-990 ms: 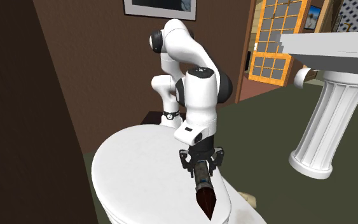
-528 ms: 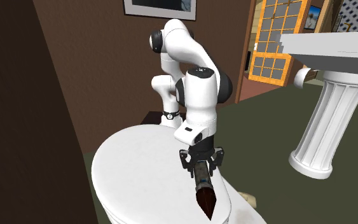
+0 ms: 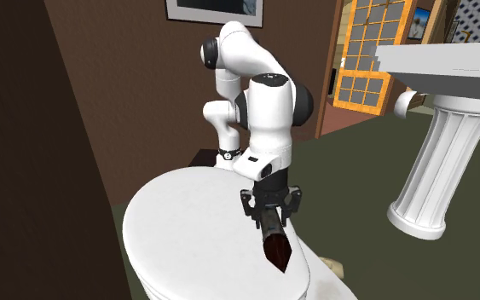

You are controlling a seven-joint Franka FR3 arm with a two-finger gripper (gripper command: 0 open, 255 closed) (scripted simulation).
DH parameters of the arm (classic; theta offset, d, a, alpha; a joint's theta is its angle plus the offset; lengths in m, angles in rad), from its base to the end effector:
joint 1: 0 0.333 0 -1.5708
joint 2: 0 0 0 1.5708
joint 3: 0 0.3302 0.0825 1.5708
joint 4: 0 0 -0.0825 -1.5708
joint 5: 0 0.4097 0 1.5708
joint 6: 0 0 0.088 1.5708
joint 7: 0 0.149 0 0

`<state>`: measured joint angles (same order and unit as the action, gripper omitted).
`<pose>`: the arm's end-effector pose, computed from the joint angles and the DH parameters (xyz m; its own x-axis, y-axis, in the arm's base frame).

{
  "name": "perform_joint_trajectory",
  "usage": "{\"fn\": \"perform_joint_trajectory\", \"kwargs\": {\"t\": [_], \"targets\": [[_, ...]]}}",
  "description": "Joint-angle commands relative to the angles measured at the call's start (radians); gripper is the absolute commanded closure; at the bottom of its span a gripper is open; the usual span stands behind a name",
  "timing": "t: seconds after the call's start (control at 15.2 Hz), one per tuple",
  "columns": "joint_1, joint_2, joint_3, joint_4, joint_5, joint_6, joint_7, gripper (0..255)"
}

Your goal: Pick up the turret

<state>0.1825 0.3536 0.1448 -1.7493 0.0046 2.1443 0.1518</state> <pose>0.6464 0.2134 0.3345 0.9863 0.1612 0.0359 0.1632 -0.9848 -0.0601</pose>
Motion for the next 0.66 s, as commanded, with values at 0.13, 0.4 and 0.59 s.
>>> {"fn": "perform_joint_trajectory", "kwargs": {"t": [0.13, 0.4, 0.59], "targets": [[-0.001, -0.019, 0.001, 0.027, 0.002, -0.045, 0.000, 255], [-0.001, -0.036, 0.002, 0.058, 0.004, -0.093, 0.001, 255], [-0.001, -0.040, 0.002, 0.067, 0.005, -0.107, 0.001, 255]]}}
